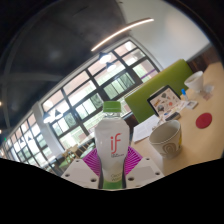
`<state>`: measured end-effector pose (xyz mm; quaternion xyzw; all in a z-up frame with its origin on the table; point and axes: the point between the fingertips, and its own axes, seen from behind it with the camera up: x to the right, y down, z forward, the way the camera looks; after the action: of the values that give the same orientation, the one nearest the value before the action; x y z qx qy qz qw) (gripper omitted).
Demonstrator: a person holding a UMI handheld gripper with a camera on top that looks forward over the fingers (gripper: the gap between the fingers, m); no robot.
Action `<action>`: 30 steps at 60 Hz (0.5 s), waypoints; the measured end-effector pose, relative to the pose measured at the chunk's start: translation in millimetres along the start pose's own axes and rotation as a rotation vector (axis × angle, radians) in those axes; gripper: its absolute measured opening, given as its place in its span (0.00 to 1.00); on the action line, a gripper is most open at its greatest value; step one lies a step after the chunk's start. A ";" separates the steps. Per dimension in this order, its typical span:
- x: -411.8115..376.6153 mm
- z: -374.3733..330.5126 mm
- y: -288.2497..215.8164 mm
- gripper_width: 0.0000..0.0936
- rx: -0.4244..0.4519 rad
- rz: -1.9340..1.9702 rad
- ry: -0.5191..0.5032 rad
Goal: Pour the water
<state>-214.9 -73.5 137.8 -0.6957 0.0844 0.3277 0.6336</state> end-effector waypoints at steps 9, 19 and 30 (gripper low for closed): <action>8.1 17.5 -44.7 0.27 0.132 0.487 0.034; 60.0 51.4 -51.6 0.27 0.174 1.030 0.043; 41.3 53.4 -57.9 0.28 0.128 1.477 -0.053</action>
<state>-170.8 -0.5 163.3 -0.4114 0.5341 0.6796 0.2891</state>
